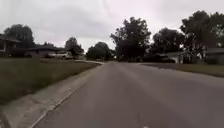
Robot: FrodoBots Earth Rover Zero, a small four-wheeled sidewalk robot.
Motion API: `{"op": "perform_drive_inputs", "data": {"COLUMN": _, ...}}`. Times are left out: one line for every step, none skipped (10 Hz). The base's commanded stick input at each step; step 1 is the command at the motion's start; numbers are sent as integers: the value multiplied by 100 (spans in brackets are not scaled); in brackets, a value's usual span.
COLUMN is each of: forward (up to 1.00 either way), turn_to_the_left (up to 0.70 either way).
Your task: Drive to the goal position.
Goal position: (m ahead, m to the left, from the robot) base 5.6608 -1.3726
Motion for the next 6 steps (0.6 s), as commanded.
{"op": "perform_drive_inputs", "data": {"forward": 70, "turn_to_the_left": 0}}
{"op": "perform_drive_inputs", "data": {"forward": 70, "turn_to_the_left": 0}}
{"op": "perform_drive_inputs", "data": {"forward": 70, "turn_to_the_left": 0}}
{"op": "perform_drive_inputs", "data": {"forward": 70, "turn_to_the_left": 0}}
{"op": "perform_drive_inputs", "data": {"forward": 70, "turn_to_the_left": -10}}
{"op": "perform_drive_inputs", "data": {"forward": 70, "turn_to_the_left": -21}}
